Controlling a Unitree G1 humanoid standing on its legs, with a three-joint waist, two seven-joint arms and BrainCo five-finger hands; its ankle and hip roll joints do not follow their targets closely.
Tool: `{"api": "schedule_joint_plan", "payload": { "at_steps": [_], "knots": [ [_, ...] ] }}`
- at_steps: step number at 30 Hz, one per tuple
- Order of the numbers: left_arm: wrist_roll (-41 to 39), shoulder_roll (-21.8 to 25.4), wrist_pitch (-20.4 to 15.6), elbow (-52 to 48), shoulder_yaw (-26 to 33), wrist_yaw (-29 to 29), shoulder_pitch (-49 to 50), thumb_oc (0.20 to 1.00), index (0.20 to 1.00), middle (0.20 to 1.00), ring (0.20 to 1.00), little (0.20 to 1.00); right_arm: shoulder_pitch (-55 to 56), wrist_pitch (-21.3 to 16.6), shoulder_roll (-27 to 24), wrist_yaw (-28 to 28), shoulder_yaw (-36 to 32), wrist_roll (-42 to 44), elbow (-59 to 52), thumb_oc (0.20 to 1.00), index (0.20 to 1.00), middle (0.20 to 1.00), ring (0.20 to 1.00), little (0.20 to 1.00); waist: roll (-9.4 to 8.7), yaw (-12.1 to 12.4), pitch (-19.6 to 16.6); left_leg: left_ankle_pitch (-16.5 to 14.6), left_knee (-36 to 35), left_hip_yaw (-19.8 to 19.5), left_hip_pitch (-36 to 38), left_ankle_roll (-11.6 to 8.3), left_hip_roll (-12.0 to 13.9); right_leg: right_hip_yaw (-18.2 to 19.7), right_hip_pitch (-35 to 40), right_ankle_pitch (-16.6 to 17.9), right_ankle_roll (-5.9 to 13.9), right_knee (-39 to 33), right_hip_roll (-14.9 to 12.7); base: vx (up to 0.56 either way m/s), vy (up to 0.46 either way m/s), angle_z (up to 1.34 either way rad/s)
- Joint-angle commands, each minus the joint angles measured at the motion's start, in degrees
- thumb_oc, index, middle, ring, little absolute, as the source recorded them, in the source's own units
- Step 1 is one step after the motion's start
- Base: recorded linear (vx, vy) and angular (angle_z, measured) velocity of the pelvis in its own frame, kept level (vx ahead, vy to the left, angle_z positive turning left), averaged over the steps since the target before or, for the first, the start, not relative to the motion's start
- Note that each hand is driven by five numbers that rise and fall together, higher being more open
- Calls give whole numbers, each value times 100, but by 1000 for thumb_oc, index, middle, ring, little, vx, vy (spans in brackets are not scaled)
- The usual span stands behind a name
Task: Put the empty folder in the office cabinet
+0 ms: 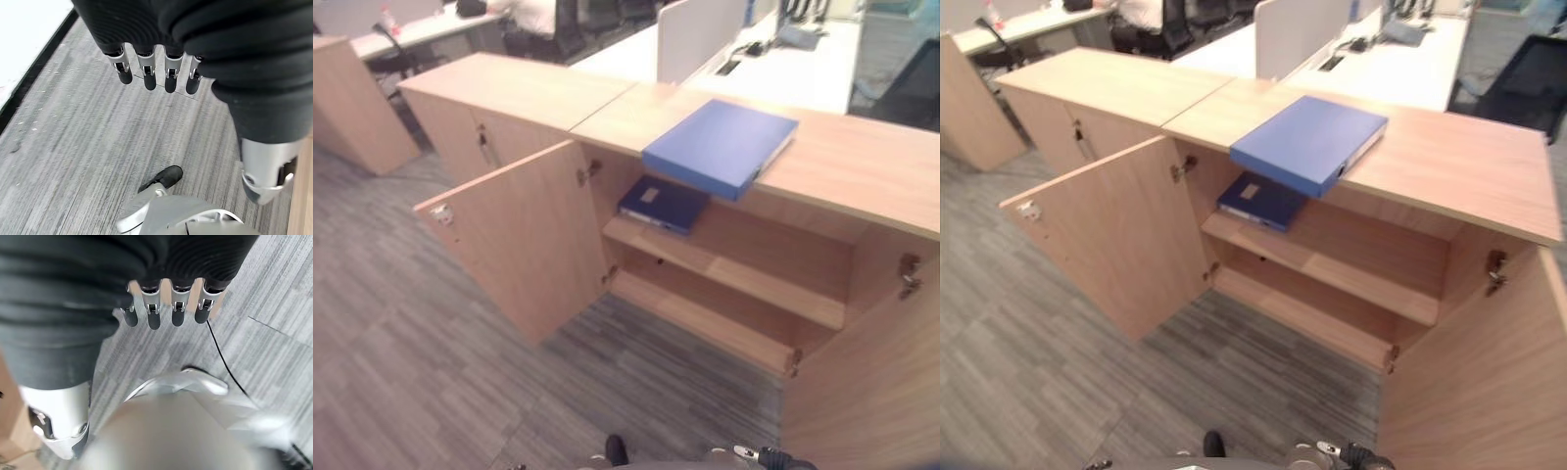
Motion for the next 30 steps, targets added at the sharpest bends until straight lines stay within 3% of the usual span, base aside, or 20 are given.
{"api": "schedule_joint_plan", "payload": {
  "at_steps": [1, 3, 7, 10, 12, 14, 15, 18, 19, 20, 21, 23, 27, 30],
  "knots": [
    [172, 33, 18, 74, 193, 35, -179, 1000, 1000, 1000, 1000, 1000, -180, -110, -172, -60, 251, 161, 14, 1000, 1000, 1000, 1000, 1000, 249, -15, 201, -674, -300, -212, 637, -110, 100, 366, -146, 1092, 449, -764, 392, 91, -154, -72],
    [153, 22, -12, 28, 171, 55, -205, 1000, 1000, 1000, 1000, 1000, -165, -108, -170, -88, 294, 276, 74, 1000, 1000, 1000, 1000, 1000, 105, -70, 156, -739, -300, -184, 722, -141, 125, 807, 71, 1131, 415, -1348, 754, 129, -225, -57],
    [31, -32, -43, -77, 147, 75, -276, 1000, 1000, 1000, 1000, 1000, -64, -114, -164, -140, 276, 336, 175, 1000, 1000, 1000, 1000, 1000, 11, -103, 15, -746, -300, -91, 880, -283, 345, 818, 349, 1084, 344, -1718, 1025, 147, -203, -15],
    [9, -40, -48, -109, 135, 78, -288, 1000, 1000, 1000, 1000, 1000, -51, -117, -167, -144, 269, 356, 188, 1000, 1000, 1000, 1000, 1000, -14, -109, 17, -746, -258, -69, 922, -314, 402, 818, 399, 1060, 324, -1732, 1065, 68, -113, -7],
    [-200, -38, -72, -190, 184, 62, -309, 1000, 1000, 1000, 1000, 1000, -54, -128, -158, -149, 326, 422, 221, 1000, 1000, 1000, 1000, 1000, -218, -76, 108, -1069, 1093, 22, 571, -424, 829, 897, 587, 859, 97, -1693, 1190, 133, -335, -5],
    [-295, -56, -87, -255, 216, 84, -306, 1000, 1000, 1000, 1000, 1000, -97, -144, -210, -180, 360, 463, 166, 1000, 1000, 1000, 1000, 1000, -258, 45, 242, -839, 2204, -284, 86, -409, 1061, 1050, 672, 718, -103, -1659, 1298, 65, -220, -34],
    [-357, -85, -99, -243, 195, 90, -325, 1000, 1000, 1000, 1000, 1000, -98, -132, -239, -186, 354, 475, 182, 1000, 1000, 1000, 1000, 1000, -263, 103, 293, -720, 2593, -708, -408, -355, 1062, 1101, 726, 629, -172, -1669, 1336, 45, -94, -48],
    [-376, -117, -99, -209, 203, 97, -273, 1000, 1000, 1000, 1000, 1000, -78, -130, -286, -175, 365, 421, 189, 1000, 1000, 1000, 1000, 1000, -279, 156, 294, -747, 2194, -927, -557, -326, 984, 1210, 783, 586, -113, -1692, 1289, 94, 45, -18],
    [-443, -134, -108, -171, 234, 87, -222, 1000, 1000, 1000, 1000, 1000, -50, -130, -322, -169, 347, 388, 186, 1000, 1000, 1000, 1000, 1000, -273, 217, 286, -539, 1691, -1184, -689, -428, 972, 1296, 838, 530, -78, -1708, 1261, 91, 122, -22],
    [-462, -142, -120, -165, 235, 75, -205, 1000, 1000, 1000, 1000, 1000, -41, -135, -342, -168, 329, 365, 183, 1000, 1000, 1000, 1000, 1000, -237, 253, 293, -90, 1219, -1389, -804, -493, 928, 1324, 806, 542, -108, -1699, 1261, 91, 121, -25],
    [-462, -142, -120, -165, 234, 75, -204, 1000, 1000, 1000, 1000, 1000, -40, -135, -342, -168, 329, 365, 182, 1000, 1000, 1000, 1000, 1000, -240, 250, 292, -76, 1196, -1389, -794, -493, 923, 1321, 807, 540, -108, -1698, 1257, 59, 110, -26],
    [-412, -147, -124, -87, 170, 45, -209, 1000, 1000, 1000, 1000, 1000, -41, -145, -412, -161, 338, 301, 188, 1000, 1000, 1000, 1000, 1000, -88, 336, 344, 361, 351, -1962, -951, -687, 901, 1531, 935, 407, -100, -1695, 1338, 145, 130, -35],
    [-384, -206, -137, -41, 152, 9, -175, 1000, 1000, 1000, 1000, 1000, -9, -158, -418, -141, 285, 284, 190, 1000, 1000, 1000, 1000, 1000, 55, 318, 269, 471, -14, -2044, -781, -755, 908, 1600, 1047, 385, -20, -1758, 1316, 177, 181, -48],
    [-227, -227, -161, -58, 42, -11, -159, 1000, 1000, 1000, 1000, 1000, 57, -122, -354, -91, 227, 252, 233, 1000, 1000, 1000, 1000, 1000, 150, 256, 84, 280, -189, -1847, -339, -612, 610, 1760, 1070, 471, 155, -1752, 955, 261, 370, -49]
  ]
}}
